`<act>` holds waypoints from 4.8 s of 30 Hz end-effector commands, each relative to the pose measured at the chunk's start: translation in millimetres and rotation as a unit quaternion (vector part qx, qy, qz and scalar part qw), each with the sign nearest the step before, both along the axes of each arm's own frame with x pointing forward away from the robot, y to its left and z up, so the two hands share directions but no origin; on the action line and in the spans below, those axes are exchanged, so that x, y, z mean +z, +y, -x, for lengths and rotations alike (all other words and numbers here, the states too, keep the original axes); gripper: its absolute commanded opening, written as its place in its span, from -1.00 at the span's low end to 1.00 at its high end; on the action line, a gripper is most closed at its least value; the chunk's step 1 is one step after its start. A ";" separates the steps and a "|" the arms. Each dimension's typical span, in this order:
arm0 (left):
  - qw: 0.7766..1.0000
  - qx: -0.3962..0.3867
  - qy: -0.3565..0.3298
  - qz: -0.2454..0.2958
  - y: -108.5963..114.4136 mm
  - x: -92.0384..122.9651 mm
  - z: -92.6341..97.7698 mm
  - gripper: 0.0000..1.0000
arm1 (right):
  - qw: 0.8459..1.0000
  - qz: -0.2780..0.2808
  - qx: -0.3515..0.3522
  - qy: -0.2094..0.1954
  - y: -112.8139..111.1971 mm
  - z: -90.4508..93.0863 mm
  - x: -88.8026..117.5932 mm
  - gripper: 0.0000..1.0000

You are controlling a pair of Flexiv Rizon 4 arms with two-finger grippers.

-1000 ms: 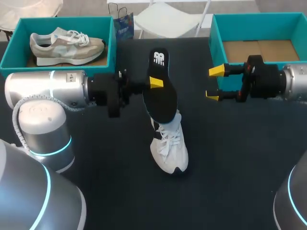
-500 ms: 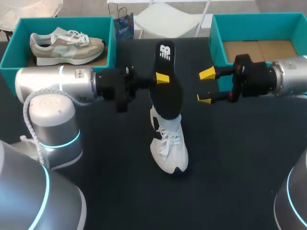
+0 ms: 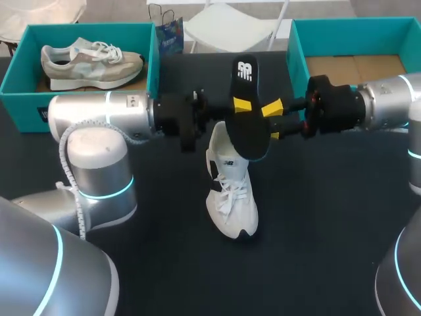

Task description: Take the shoe out of the shoebox, open the shoe tongue, remove and reinsert the insole, then place the shoe into the shoebox

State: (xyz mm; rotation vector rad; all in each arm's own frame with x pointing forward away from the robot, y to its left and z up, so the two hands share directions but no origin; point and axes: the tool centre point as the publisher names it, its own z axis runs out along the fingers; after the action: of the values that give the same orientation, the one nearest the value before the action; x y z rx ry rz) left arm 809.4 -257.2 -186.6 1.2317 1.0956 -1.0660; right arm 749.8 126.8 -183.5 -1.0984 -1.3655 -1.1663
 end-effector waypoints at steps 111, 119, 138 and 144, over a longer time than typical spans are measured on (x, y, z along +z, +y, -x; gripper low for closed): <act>0.750 0.184 0.607 -0.190 142.8 -109.0 7.7 1.00 | 0.887 -0.031 -0.002 -0.460 40.9 -124.5 -57.2 -1.00; 0.733 0.206 0.628 -0.160 143.4 -130.4 13.4 1.00 | 0.875 -0.049 0.019 -0.482 56.0 -123.5 -70.4 -1.00; 0.714 0.221 0.649 -0.141 130.5 -146.2 18.8 1.00 | 0.877 -0.066 0.019 -0.475 66.5 -115.9 -75.8 -1.00; 0.706 0.231 0.655 -0.135 130.6 -147.4 17.9 1.00 | 0.875 -0.066 0.021 -0.479 68.1 -115.6 -77.6 -1.00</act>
State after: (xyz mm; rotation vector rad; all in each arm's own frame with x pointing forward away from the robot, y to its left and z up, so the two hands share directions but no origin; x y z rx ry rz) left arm 792.4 -124.5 -334.0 0.1275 2.5461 -1.3790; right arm 865.2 191.8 -258.9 -0.3441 -1.9736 -1.8538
